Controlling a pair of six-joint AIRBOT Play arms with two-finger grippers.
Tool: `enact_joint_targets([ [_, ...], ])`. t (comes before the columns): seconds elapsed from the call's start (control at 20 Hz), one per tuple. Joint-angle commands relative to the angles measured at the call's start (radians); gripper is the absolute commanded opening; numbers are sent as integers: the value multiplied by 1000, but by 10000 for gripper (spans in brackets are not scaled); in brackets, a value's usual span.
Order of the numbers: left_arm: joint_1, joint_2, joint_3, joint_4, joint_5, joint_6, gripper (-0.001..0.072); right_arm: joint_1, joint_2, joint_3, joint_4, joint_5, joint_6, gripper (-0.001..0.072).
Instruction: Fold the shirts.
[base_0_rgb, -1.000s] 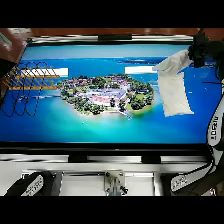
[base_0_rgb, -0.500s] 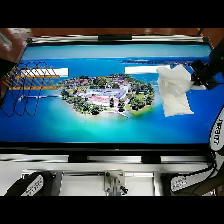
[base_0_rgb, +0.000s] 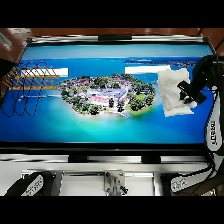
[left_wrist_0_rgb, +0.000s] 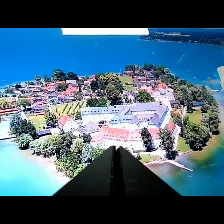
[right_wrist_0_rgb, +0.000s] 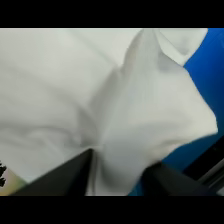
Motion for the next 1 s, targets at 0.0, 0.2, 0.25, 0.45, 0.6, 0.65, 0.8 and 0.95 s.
enact_joint_targets([
  [0.0,0,0,0,0,0,22,38,7,13,-35,-65,33,-55,585],
  [0.2,0,-9,0,0,1,22,38,5,66,101,-365,-113,-171,585],
  [0.25,-3,-19,0,0,2,23,37,6,85,163,-399,-65,-200,584],
  [0.45,-182,-134,5,250,132,-37,33,126,183,296,-185,444,-392,583],
  [0.6,-422,-312,78,675,18,-245,36,337,167,296,-25,377,-542,584],
  [0.65,-479,-372,105,786,-58,-288,92,403,137,296,-42,269,-539,585],
  [0.8,-539,-492,129,859,-219,-393,609,467,37,296,20,-15,-544,585],
  [0.95,-539,-548,128,841,-284,-398,609,467,-17,296,90,-107,-545,584],
])
